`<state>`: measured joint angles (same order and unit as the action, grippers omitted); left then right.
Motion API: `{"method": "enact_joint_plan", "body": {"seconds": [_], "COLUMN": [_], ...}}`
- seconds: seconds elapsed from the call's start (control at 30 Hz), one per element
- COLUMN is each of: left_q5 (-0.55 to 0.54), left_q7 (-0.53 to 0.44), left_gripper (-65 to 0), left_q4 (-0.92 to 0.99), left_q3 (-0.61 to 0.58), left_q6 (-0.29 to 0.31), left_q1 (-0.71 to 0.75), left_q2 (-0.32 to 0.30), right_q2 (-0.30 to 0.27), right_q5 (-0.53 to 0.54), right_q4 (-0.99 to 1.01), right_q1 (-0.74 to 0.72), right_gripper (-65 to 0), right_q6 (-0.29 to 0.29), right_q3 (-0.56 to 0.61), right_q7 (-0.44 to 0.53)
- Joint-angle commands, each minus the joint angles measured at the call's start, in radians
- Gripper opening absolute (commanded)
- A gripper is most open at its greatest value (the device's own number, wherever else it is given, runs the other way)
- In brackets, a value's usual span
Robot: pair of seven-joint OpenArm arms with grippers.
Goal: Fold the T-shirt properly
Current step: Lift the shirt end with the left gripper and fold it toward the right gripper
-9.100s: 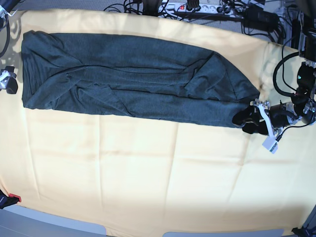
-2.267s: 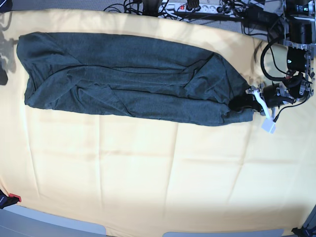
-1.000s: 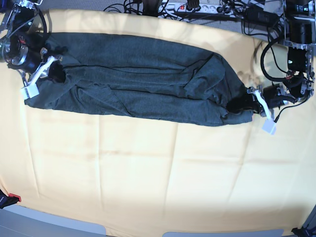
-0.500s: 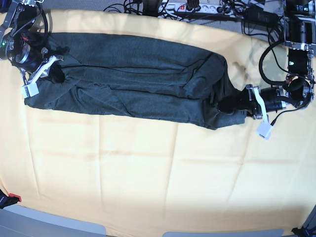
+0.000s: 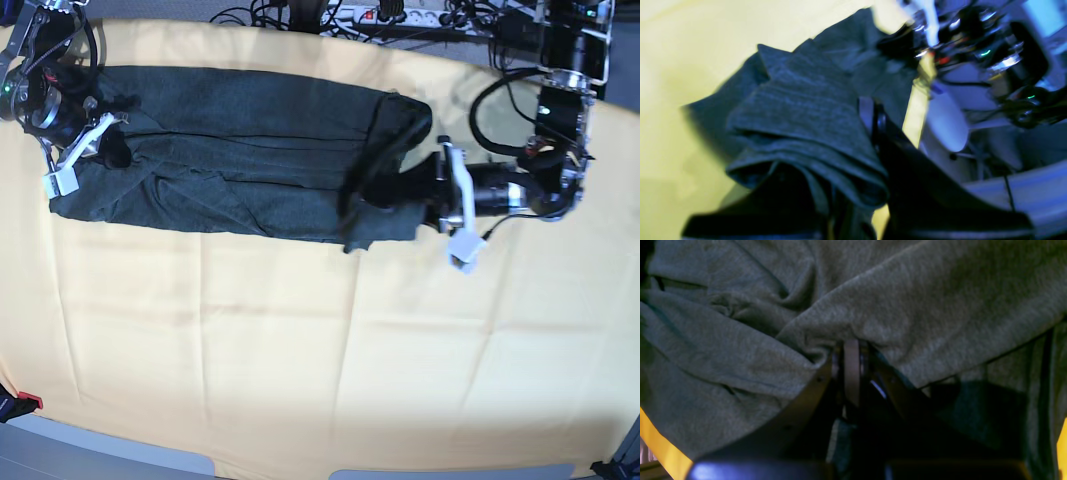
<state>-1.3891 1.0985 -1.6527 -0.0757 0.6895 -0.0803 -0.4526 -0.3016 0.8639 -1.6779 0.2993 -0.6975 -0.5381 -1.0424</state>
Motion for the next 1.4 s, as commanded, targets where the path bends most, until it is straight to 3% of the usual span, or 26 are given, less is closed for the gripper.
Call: {"method": "enact_joint_plan", "body": {"seconds": [0.0, 0.27, 0.5, 0.77, 0.93, 1.03, 1.1, 1.2, 1.37], "left_q5": [0.006, 0.245, 0.351, 0.395, 0.376, 0.209, 0.15, 0.291, 0.232], "left_q7": [-0.04, -0.143, -0.16, -0.198, -0.28, -0.201, -0.14, -0.188, -0.208], "left_gripper": [-65.0, -65.0, -65.0, -65.0, -64.7, -40.0, -28.3, -26.8, -26.8], "left_q4": [-0.013, -0.013, -0.009, 0.094, 0.172, 0.173, 0.174, 0.18, 0.181], "left_q3": [-0.014, -0.09, -0.094, -0.094, -0.094, -0.094, -0.094, -0.094, -0.094], "left_q6": [0.009, 0.009, 0.009, 0.009, 0.009, 0.009, 0.009, 0.009, -0.003], "left_q1": [-0.018, -0.043, -0.042, -0.043, -0.048, -0.053, -0.053, -0.053, -0.054], "left_q2": [0.013, 0.197, 0.325, 0.406, 0.427, 0.454, 0.468, 0.504, 0.505], "right_q2": [-0.014, -0.014, -0.014, -0.014, -0.014, -0.014, -0.014, -0.014, -0.014], "right_q5": [-0.005, -0.005, -0.005, -0.005, -0.004, -0.004, -0.002, 0.003, 0.003], "right_q4": [-0.015, -0.015, -0.015, -0.015, -0.015, -0.015, -0.015, -0.015, -0.015], "right_q1": [-0.003, -0.002, -0.002, -0.002, -0.002, -0.003, -0.002, 0.006, 0.006], "right_gripper": [-65.0, -65.0, -65.0, -65.0, -65.0, -65.0, -65.0, -61.4, -60.3], "right_q6": [-0.001, -0.001, -0.001, -0.001, -0.001, -0.001, -0.001, -0.001, -0.001], "right_q3": [-0.005, -0.005, -0.005, -0.005, -0.005, -0.005, -0.005, -0.005, -0.005], "right_q7": [-0.001, -0.016, -0.016, -0.016, -0.016, -0.016, -0.017, -0.032, -0.034]}}
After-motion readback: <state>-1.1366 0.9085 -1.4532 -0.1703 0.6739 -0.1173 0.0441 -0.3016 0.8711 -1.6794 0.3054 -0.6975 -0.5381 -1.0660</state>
